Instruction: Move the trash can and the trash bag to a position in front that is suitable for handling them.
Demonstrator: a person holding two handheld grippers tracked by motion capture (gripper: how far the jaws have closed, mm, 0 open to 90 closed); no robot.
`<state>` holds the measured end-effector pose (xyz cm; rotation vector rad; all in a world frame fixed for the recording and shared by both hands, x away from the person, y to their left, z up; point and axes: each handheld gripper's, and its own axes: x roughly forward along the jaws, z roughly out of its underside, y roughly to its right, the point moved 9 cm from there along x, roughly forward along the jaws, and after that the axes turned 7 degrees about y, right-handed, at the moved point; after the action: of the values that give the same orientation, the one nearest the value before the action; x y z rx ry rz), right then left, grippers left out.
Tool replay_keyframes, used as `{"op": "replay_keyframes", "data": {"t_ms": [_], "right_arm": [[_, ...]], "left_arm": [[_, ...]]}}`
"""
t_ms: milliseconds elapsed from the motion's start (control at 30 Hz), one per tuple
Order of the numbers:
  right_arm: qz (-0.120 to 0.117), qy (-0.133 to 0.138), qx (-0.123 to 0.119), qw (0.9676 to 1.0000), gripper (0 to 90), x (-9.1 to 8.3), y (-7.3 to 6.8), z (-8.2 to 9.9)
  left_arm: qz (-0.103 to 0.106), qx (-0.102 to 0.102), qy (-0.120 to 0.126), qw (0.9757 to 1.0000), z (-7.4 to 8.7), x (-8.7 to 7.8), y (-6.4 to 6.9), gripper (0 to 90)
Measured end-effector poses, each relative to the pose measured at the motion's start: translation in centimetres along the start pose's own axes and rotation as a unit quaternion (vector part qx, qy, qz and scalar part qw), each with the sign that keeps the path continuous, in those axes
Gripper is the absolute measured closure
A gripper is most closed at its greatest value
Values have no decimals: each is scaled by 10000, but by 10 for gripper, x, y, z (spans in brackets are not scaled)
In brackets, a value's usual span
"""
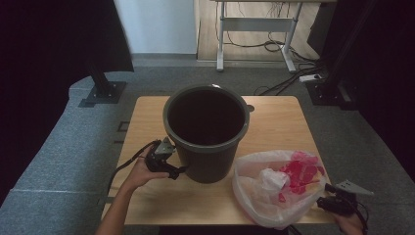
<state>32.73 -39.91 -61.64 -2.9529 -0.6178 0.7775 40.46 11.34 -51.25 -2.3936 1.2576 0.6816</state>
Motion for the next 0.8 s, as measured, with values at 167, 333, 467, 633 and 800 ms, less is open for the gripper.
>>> {"op": "replay_keyframes", "data": {"t_ms": [167, 333, 467, 633, 800], "right_arm": [[-17, -7, -5, 10000, 230, 0, 0, 0], [-41, 2, 11, 10000, 230, 0, 0, 0], [-42, -1, 9, 10000, 230, 0, 0, 0], [-40, -5, -4, 10000, 229, 0, 0, 0], [-42, 0, 8, 10000, 229, 0, 0, 0]], "left_arm": [[41, -27, 52, 10000, -5, 6, 1, 86], [94, -73, 142, 9998, -8, 9, 1, 91], [128, -112, 189, 9997, -9, 11, 1, 92], [144, -142, 258, 9995, -10, 13, 2, 94], [-40, -77, 209, 9997, -8, 9, -1, 105]]}}
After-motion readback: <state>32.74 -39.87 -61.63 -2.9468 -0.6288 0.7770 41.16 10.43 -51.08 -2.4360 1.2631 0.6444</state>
